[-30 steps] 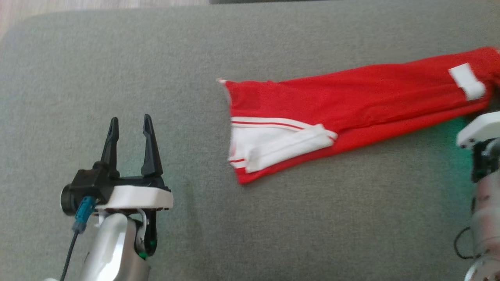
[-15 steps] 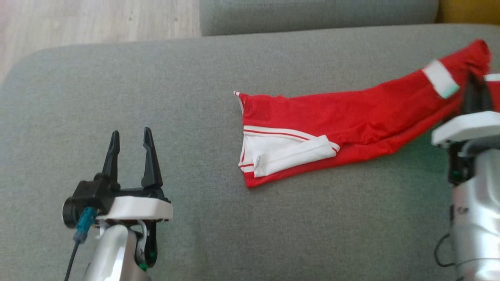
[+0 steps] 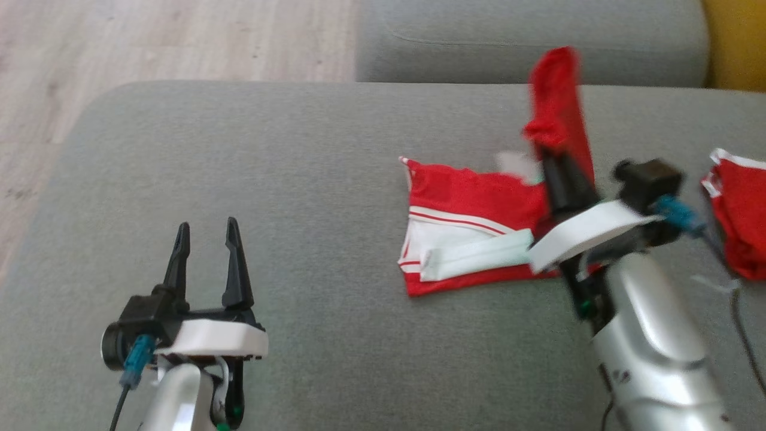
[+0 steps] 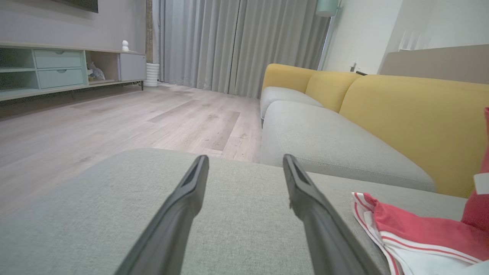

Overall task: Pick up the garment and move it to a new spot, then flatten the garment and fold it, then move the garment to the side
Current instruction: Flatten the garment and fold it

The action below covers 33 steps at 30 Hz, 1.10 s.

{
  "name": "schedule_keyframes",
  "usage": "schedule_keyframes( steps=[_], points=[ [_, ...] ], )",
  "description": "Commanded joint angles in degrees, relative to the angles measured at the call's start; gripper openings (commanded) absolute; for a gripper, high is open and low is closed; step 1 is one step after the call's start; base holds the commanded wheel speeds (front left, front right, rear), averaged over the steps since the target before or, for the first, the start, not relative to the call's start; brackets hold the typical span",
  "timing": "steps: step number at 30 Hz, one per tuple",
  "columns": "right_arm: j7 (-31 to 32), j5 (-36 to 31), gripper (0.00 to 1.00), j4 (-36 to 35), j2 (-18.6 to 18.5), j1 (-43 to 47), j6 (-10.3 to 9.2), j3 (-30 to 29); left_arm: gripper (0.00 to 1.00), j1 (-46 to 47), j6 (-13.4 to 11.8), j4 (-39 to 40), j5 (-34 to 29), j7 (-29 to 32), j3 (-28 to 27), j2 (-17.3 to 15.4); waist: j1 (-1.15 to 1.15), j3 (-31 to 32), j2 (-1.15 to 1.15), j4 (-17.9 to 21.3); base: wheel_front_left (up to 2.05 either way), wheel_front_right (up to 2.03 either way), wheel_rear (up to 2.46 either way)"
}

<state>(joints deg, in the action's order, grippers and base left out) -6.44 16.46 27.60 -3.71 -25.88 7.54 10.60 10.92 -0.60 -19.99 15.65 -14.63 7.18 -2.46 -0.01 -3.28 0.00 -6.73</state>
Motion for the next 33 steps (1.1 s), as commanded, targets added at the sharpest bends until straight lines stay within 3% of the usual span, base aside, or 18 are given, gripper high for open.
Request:
schedule_keyframes(
  steps=[1, 9, 20, 21, 28, 33],
  points=[
    [0.07, 1.51, 0.00, -2.23, 0.79, -0.95, -0.05, 3.05, 1.00, 0.84, -0.44, 1.71, -0.31, -0.37, -1.65, -0.43, 0.01, 0.47, 0.00, -1.27, 0.00, 0.00, 0.00],
    [-1.07, 5.88, 0.00, 2.45, 0.82, -1.19, -0.05, 13.78, 1.00, 1.07, -0.15, 1.62, -0.37, -0.37, -1.25, -0.42, 0.01, -0.27, 0.00, -4.01, 0.00, 0.00, 0.00],
    [-4.03, 6.18, 0.00, 15.42, 0.82, -3.73, -0.05, 20.39, 1.00, 1.30, -0.45, 1.38, 0.12, -0.37, -0.61, -0.42, 0.01, -2.16, 0.00, -5.35, 0.00, 0.00, 0.00],
    [-5.23, 5.57, 1.00, 17.61, 0.82, -3.93, -0.05, 20.31, 1.00, 1.33, -0.49, 1.34, 0.23, -0.37, -0.60, -0.42, 0.01, -2.31, 0.00, -5.26, 0.00, 0.00, 0.00],
    [-6.98, 12.58, 1.00, 14.86, 0.83, -3.86, -0.05, 28.30, 1.00, 1.62, -0.29, 1.24, 0.34, -0.37, -0.55, -0.42, 0.01, -1.63, 0.00, -3.78, 0.00, 0.00, 0.00],
    [-8.30, 10.01, 1.00, 16.22, 0.83, -5.95, -0.05, 24.51, 1.00, 1.45, -0.16, 1.60, 0.44, -0.37, -0.45, -0.42, 0.01, -0.77, 0.00, -2.16, 0.00, 0.00, 0.00]
  ],
)
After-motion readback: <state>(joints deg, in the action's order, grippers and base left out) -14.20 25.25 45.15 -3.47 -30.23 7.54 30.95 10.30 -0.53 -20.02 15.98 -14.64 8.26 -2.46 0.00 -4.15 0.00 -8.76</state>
